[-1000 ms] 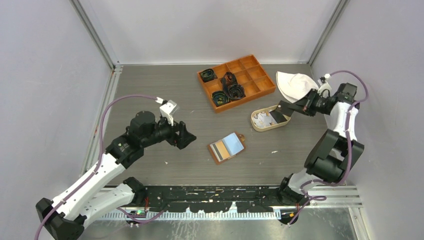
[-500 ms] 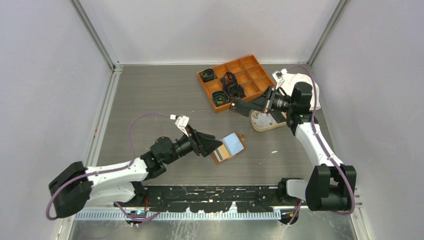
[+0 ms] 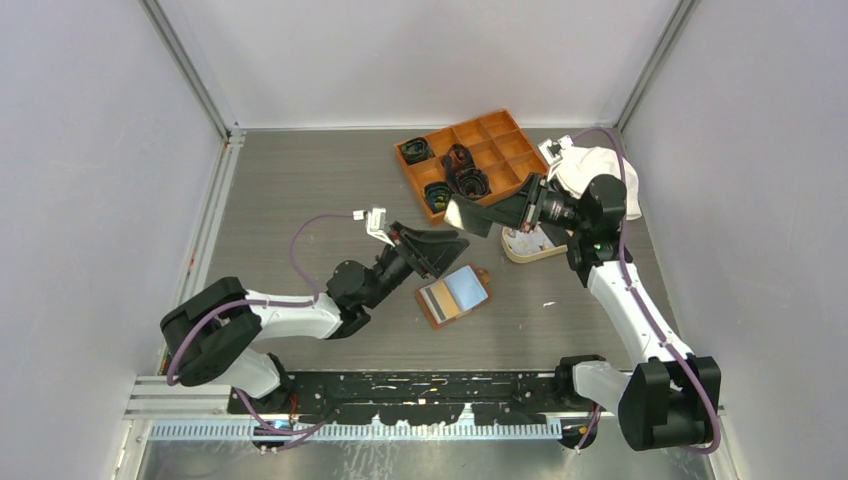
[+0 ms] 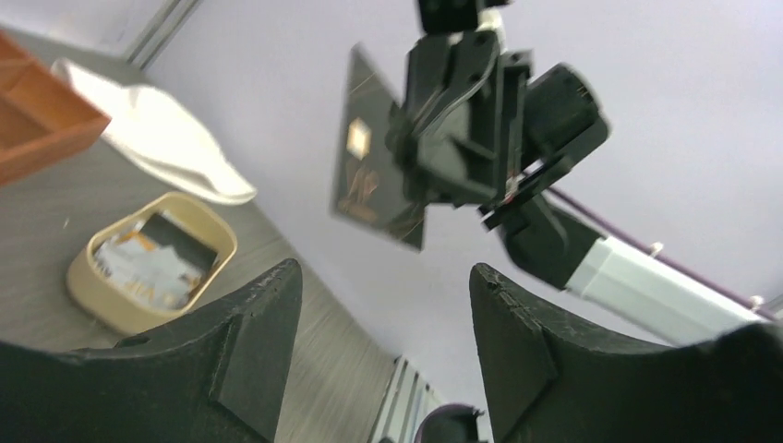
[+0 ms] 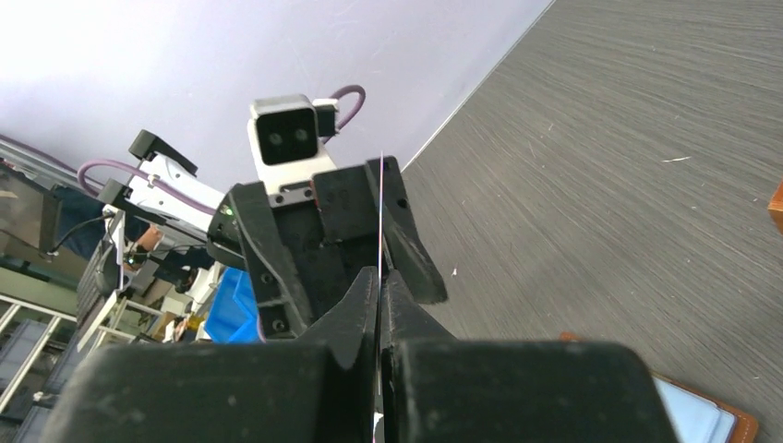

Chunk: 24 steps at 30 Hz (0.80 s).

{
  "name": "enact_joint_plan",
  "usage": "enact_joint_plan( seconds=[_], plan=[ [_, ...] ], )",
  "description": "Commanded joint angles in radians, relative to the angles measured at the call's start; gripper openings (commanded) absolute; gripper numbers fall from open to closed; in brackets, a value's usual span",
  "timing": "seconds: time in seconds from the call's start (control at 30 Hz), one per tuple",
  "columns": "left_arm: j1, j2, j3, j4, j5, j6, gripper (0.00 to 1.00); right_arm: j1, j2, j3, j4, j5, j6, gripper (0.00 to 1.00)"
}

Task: Put the credit cards into the card holder
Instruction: Pick up the credit card from the storage box.

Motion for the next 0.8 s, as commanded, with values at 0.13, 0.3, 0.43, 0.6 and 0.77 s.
enact_joint_plan(
  seconds=[0.13, 0.3, 0.43, 0.6, 0.77],
  plan=[
    [-0.004, -0.006, 0.061, 0.137, -0.055, 0.045, 0.54, 0.043, -0.007, 0.004, 0.066, -0.025, 0.0, 0.01],
    [0.005, -0.009, 0.058, 0.137, -0.071, 0.052, 0.22, 0.063, 0.005, 0.001, 0.063, -0.035, -0.016, 0.01],
    [0.023, -0.022, 0.04, 0.137, -0.048, 0.06, 0.0, 0.07, 0.012, 0.007, 0.02, -0.045, -0.068, 0.09],
    [0.076, -0.091, -0.026, 0.092, 0.073, 0.086, 0.0, 0.07, -0.008, 0.088, -0.345, -0.08, -0.447, 0.45],
    [0.172, -0.276, -0.017, -0.43, 0.48, 0.196, 0.0, 0.071, -0.028, 0.244, -1.12, -0.096, -1.342, 0.87]
  ],
)
